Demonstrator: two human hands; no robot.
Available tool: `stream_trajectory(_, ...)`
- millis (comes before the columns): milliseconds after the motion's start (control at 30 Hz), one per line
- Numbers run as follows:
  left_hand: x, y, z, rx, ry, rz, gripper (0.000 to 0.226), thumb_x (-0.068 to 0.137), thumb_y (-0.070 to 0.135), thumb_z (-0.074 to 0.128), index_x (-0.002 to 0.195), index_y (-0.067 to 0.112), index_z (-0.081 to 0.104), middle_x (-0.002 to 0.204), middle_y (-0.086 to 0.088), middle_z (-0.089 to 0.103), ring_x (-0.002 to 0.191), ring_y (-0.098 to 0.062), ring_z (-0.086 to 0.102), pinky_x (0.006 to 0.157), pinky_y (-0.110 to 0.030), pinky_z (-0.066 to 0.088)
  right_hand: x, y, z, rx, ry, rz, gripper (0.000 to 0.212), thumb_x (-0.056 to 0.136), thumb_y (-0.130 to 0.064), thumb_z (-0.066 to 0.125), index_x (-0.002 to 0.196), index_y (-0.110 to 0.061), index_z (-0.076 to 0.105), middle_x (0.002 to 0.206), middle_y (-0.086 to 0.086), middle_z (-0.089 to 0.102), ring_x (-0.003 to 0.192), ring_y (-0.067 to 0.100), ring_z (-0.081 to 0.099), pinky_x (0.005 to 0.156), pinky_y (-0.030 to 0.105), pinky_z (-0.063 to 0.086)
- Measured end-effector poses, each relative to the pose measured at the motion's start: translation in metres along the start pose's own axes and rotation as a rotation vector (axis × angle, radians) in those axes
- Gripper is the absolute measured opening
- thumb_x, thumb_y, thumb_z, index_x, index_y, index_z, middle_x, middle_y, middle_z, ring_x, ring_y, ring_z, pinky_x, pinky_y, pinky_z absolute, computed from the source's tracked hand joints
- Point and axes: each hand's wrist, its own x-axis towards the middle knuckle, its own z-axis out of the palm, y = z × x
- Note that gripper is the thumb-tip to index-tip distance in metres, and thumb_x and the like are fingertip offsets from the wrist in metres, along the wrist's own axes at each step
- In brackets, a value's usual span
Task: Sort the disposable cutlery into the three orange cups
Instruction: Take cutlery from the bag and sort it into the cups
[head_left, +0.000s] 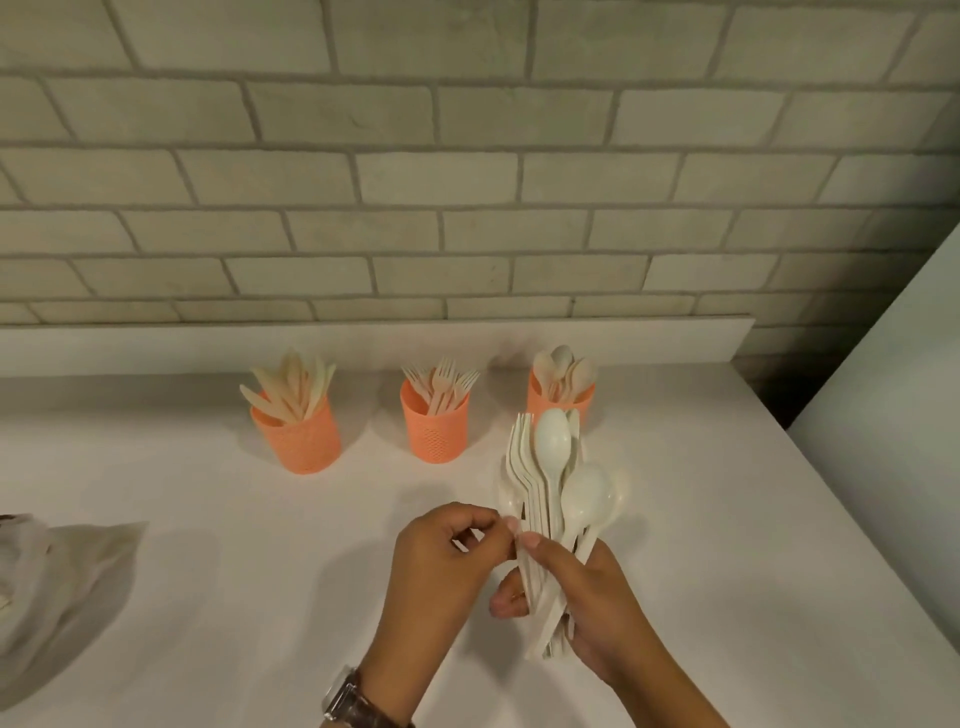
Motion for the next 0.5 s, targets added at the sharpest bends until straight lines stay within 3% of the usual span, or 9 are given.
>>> stream_trajectory(100, 0.007, -0.002, -0.001, 0.011, 0.095, -0.014, 0.014, 0.076, 0.019, 0.072, 0.062, 0.017, 0.071, 0.059, 0.002, 0.067, 0.055, -0.01, 0.057, 0.055, -0.015, 0.045, 0.007, 0.002, -0.003, 0.009, 0.088, -0.006, 0.02, 0.094, -0.001, 0.046, 0.103, -0.009, 0.062, 0.074, 0.015, 0.073, 0.065, 0.032, 0.071, 0.059, 0.035, 0.058)
stream_trajectory(267, 0.026, 0.008, -0.006, -0.047, 0.114, -0.047, 0.018, 0.082, 0.016, 0.067, 0.065, 0.018, 0.071, 0.045, 0.01, 0.058, 0.045, -0.001, 0.05, 0.051, -0.012, 0.046, 0.018, 0.007, -0.021, -0.051, 0.241, -0.032, 0.014, 0.093, -0.006, 0.052, 0.099, -0.009, 0.064, 0.073, 0.019, 0.069, 0.073, 0.045, 0.068, 0.073, 0.057, 0.054)
stream_trajectory(400, 0.07, 0.029, 0.002, -0.135, 0.153, 0.02, 0.012, 0.084, 0.016, 0.066, 0.072, 0.017, 0.07, 0.053, 0.005, 0.059, 0.043, -0.002, 0.052, 0.049, -0.013, 0.048, 0.022, 0.002, -0.044, -0.026, 0.316, -0.044, 0.014, 0.094, -0.004, 0.049, 0.098, -0.01, 0.061, 0.067, 0.013, 0.067, 0.053, 0.027, 0.063, 0.053, 0.04, 0.057)
stream_trajectory(500, 0.116, 0.05, 0.024, -0.181, 0.206, 0.129, 0.009, 0.084, 0.016, 0.066, 0.082, 0.009, 0.07, 0.059, 0.0, 0.06, 0.042, -0.001, 0.051, 0.048, -0.019, 0.051, 0.023, -0.002, -0.062, -0.071, 0.343, -0.043, 0.013, 0.094, -0.007, 0.049, 0.102, -0.011, 0.058, 0.065, 0.009, 0.065, 0.043, 0.018, 0.05, 0.043, 0.029, 0.047)
